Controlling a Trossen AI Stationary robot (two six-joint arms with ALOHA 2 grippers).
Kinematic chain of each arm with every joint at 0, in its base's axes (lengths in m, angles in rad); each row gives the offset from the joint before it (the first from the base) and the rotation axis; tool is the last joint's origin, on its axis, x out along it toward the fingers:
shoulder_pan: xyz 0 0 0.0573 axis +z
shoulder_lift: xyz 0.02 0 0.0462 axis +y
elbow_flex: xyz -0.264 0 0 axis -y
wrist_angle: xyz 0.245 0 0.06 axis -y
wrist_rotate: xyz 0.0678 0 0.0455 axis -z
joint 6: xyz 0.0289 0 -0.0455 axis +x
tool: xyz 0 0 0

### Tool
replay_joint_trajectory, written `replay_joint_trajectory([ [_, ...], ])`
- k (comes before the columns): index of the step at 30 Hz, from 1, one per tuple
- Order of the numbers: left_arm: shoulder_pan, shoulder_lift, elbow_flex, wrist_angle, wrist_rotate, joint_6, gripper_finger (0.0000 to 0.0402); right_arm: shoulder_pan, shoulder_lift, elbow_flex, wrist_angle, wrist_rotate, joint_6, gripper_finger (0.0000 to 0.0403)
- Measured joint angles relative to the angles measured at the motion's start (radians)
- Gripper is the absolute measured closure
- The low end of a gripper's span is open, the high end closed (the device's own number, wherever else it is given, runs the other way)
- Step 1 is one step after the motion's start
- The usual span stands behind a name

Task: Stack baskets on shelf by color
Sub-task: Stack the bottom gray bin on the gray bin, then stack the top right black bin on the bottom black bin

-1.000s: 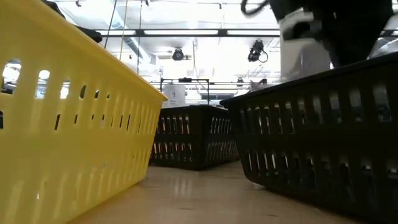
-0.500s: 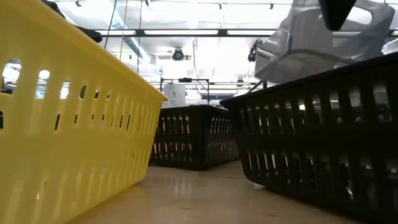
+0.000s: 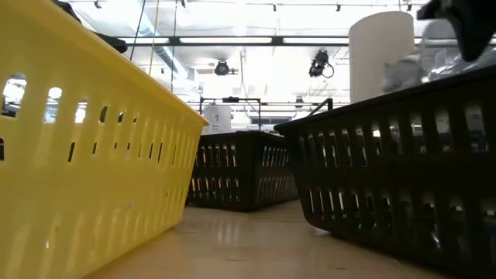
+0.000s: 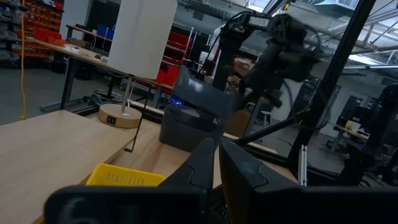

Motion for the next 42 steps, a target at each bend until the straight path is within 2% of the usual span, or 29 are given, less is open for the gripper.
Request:
replay_joint_trajectory([
  [5,0.000,0.000,0.000,0.000,0.000,0.000,0.0363,0.000,-0.033,-0.113,0.006,-0.045,0.001,0.0395],
  [11,0.000,0.000,0.000,0.000,0.000,0.000,0.0368,0.000,-0.030,-0.181,0.067,-0.108,0.000,0.0395],
  [17,0.000,0.000,0.000,0.000,0.000,0.000,0.0374,0.000,-0.030,-0.181,0.131,-0.153,-0.016,0.0380],
  [25,0.000,0.000,0.000,0.000,0.000,0.000,0.0364,0.000,-0.030,-0.181,0.153,-0.177,0.052,0.0311],
  [30,0.000,0.000,0.000,0.000,0.000,0.000,0.0366,-0.007,-0.029,-0.163,0.149,-0.242,0.096,0.0282],
  [36,0.000,0.000,0.000,0.000,0.000,0.000,0.0371,-0.026,-0.029,-0.078,0.176,-0.236,0.166,0.0279],
  [42,0.000,0.000,0.000,0.000,0.000,0.000,0.0365,-0.024,0.023,-0.033,0.337,-0.170,0.132,0.0281],
])
